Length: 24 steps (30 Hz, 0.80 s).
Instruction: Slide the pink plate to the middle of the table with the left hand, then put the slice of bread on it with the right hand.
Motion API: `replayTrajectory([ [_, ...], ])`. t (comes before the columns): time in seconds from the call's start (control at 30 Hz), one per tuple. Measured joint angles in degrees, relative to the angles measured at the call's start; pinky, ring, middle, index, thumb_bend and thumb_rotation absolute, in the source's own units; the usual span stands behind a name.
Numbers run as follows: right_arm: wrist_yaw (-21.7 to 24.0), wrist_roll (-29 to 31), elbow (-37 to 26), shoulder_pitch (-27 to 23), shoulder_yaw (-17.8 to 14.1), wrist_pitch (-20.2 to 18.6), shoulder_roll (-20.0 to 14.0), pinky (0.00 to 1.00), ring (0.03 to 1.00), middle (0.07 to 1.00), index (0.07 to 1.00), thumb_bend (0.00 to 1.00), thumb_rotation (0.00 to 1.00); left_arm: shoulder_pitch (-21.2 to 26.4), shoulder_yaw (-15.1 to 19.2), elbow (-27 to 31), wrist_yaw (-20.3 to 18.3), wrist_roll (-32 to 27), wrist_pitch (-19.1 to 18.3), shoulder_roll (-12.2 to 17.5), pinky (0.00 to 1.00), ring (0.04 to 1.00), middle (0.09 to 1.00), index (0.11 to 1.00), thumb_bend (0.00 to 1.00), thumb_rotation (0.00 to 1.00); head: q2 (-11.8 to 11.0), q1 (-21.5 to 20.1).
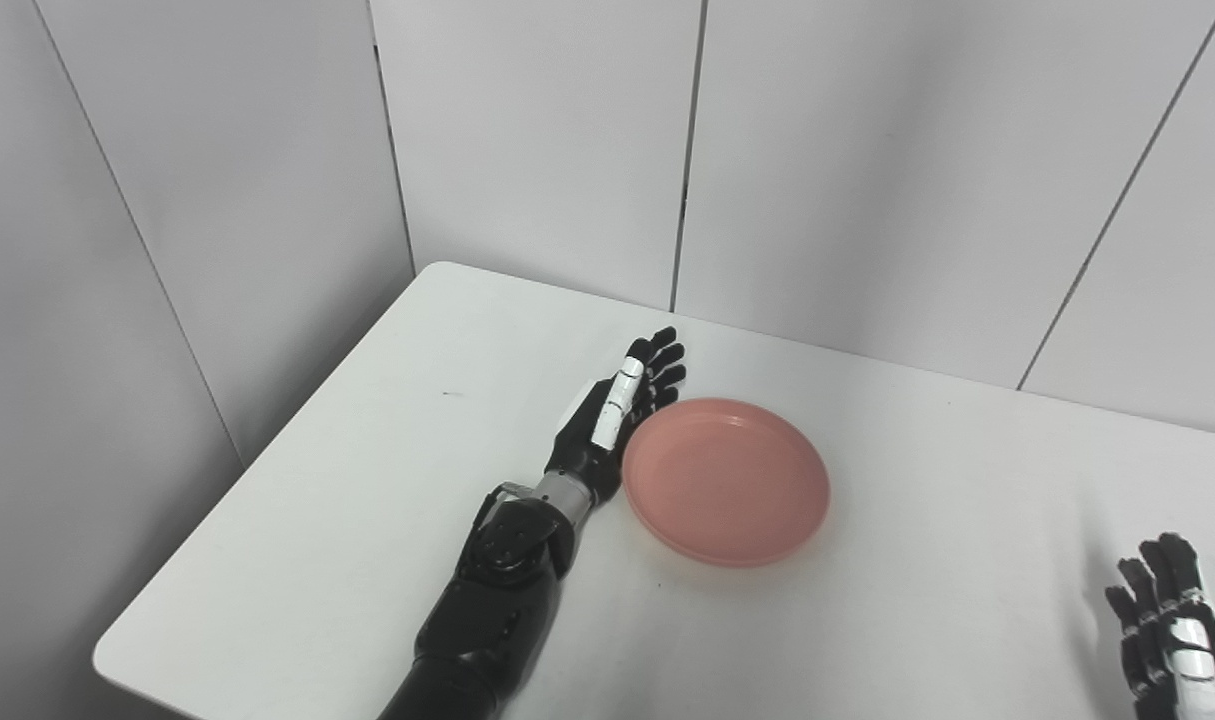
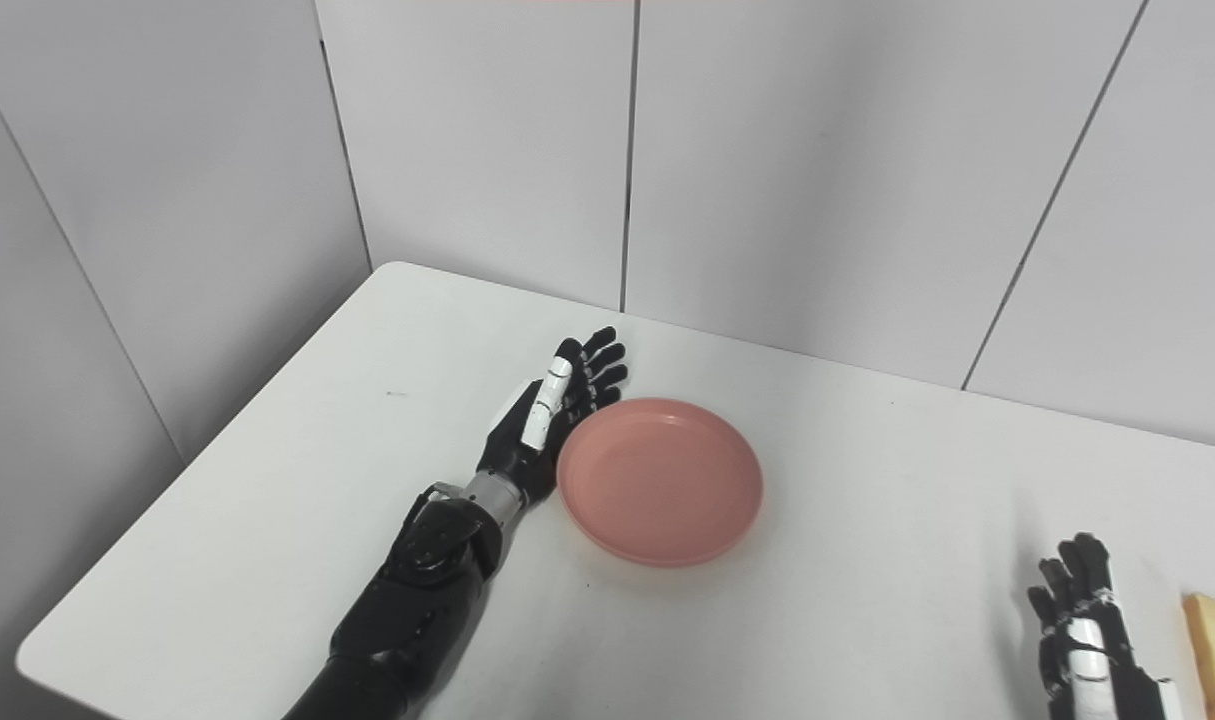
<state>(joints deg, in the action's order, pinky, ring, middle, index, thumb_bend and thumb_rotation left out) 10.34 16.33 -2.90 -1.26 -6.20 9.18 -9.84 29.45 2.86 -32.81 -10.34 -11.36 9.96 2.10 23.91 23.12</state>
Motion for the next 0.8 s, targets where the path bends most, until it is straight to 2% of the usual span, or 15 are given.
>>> replayTrajectory([
  [0.07,-0.5,-0.5,-0.2,0.0,0.1,0.0,0.3,1.00,1.000,1.000,1.000,0.64,0.84,-0.1,-0.5,0.3,-0.6,-0.1,0.0,-0.6,0.97,0.968,0.981,0.943,0.77,1.00,1.0,-3.2],
  [0.13,-0.8,-0.9,-0.4,0.0,0.2,0.0,0.7,1.00,1.000,1.000,1.000,0.64,0.86,-0.3,-1.0,0.7,-1.2,-0.1,-0.1,-0.9,0.95,0.968,0.981,0.942,0.77,1.00,1.0,-3.3],
  [0.17,-1.0,-1.5,-0.5,0.0,0.3,0.0,0.9,1.00,1.000,1.000,1.000,0.65,0.87,-0.5,-1.3,1.1,-1.6,-0.1,-0.1,-1.1,0.94,0.971,0.982,0.944,0.77,1.00,1.7,-6.5],
  [0.27,-1.3,-3.3,-0.7,0.1,0.9,0.0,1.3,1.00,1.000,1.000,1.000,0.65,0.88,-1.4,-1.9,2.5,-2.8,-0.1,-0.1,-1.1,0.92,0.962,0.976,0.937,0.80,1.00,1.9,-8.8],
  [0.3,-1.5,-3.8,-0.8,0.1,1.0,0.0,1.5,1.00,0.986,0.994,0.996,0.62,0.88,-1.5,-2.0,2.7,-3.1,-0.2,-0.1,-1.1,0.91,0.958,0.969,0.934,0.80,1.00,2.0,-9.5],
  [0.37,-1.8,-4.9,-1.0,0.1,1.4,0.1,1.8,0.99,0.967,0.982,0.987,0.58,0.86,-2.0,-1.9,3.5,-3.7,-0.4,-0.2,-1.0,0.91,0.956,0.960,0.929,0.79,1.00,2.4,-14.2],
  [0.4,-1.8,-5.5,-1.1,0.1,1.6,0.2,2.0,0.98,0.960,0.976,0.980,0.57,0.85,-2.4,-1.8,4.2,-4.1,-0.9,-0.3,-1.0,0.91,0.955,0.957,0.927,0.79,1.00,2.5,-14.7],
  [0.43,-1.9,-6.2,-1.1,0.1,1.9,0.3,2.1,0.98,0.959,0.975,0.979,0.57,0.85,-2.9,-1.7,4.9,-4.2,-1.4,-0.5,-1.1,0.91,0.955,0.957,0.927,0.79,1.00,2.5,-14.7],
  [0.47,-1.9,-6.6,-1.1,0.1,2.1,0.4,2.3,0.98,0.957,0.971,0.975,0.57,0.83,-3.2,-1.6,5.4,-4.3,-1.5,-0.8,-1.1,0.91,0.954,0.956,0.928,0.79,1.00,2.5,-17.1],
  [0.5,-1.9,-6.7,-1.2,0.1,2.3,0.4,2.5,0.97,0.957,0.969,0.971,0.58,0.81,-3.5,-1.5,6.0,-4.4,-1.9,-1.2,-1.0,0.90,0.948,0.953,0.927,0.78,1.00,2.5,-17.1],
  [0.63,-2.0,-7.2,-1.5,0.1,3.3,0.4,3.9,0.94,0.954,0.960,0.961,0.58,0.76,-5.3,-1.7,8.6,-4.4,-2.4,-2.1,-0.9,0.89,0.947,0.950,0.918,0.77,1.00,2.2,-22.8],
  [0.8,-2.9,-10.0,-1.9,0.1,4.4,0.4,5.4,0.96,0.956,0.961,0.965,0.56,0.77,-6.3,-2.3,10.1,-5.6,-2.4,-2.3,-0.9,0.91,0.979,0.977,0.924,0.75,1.00,1.8,-25.4],
])
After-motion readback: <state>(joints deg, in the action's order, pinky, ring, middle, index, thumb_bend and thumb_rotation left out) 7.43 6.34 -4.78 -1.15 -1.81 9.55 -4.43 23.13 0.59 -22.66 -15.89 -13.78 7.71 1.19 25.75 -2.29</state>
